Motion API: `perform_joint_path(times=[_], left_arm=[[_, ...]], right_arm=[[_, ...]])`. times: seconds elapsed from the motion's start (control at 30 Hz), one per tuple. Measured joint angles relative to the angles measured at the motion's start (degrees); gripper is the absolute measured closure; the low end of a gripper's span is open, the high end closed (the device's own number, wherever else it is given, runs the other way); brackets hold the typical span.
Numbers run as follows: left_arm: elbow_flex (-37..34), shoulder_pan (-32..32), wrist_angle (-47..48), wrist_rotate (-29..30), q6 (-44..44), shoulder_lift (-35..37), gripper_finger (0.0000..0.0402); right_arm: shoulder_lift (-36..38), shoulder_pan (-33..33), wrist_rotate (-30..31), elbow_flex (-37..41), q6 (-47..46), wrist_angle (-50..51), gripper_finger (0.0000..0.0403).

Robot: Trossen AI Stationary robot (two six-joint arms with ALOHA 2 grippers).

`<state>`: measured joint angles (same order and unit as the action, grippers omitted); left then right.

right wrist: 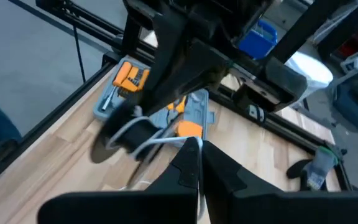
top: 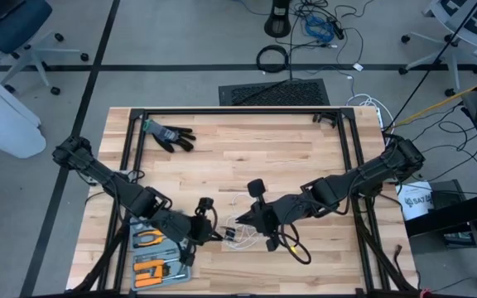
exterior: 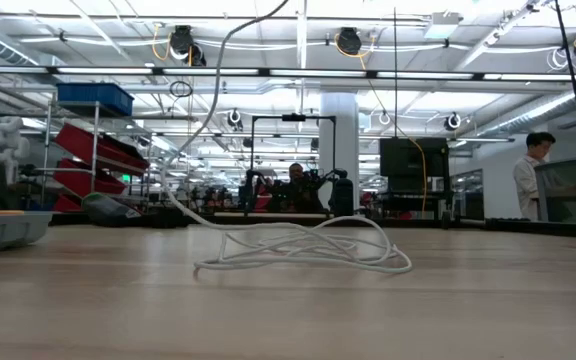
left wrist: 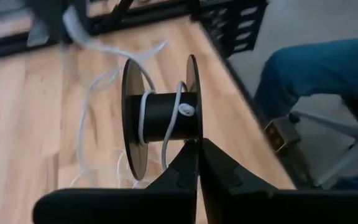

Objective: Coil cords
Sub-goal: Coil the white cable wire into the spool

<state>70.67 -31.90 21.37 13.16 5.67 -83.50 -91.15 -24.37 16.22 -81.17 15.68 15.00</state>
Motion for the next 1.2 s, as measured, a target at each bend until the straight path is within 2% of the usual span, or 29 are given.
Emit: perform_joint_path(times=[0.4, 0.63, 0.87, 1.07, 1.2], left_arm=[[0.0, 1.1, -5.8, -2.3, -6.8, -0.7, 0.0396], [0.0, 2.1, -8.1, -6.0, -9.5, -0.8, 0.0396], [0.0, 2.0, -11.3, -9.4, -13.7, -0.9, 0.0396], [0.0, 2.0, -15.0, -12.3, -16.1, -1.0, 0.0396], [0.0, 1.3, -18.7, -15.1, -19.0, -2.0, 0.0396]], right_arm=[[-0.2, 0.7, -0.8, 0.0, 6.2, -4.4, 0.0403], [-0.3, 2.8, -7.8, 0.0, 4.2, -4.2, 0.0401], [-0.3, 6.0, -16.1, 0.0, 1.3, -5.2, 0.0369], [-0.3, 8.4, -19.3, 0.0, -1.7, -8.0, 0.0339], [-0.3, 9.6, -19.4, 0.0, -3.9, -7.8, 0.0329]])
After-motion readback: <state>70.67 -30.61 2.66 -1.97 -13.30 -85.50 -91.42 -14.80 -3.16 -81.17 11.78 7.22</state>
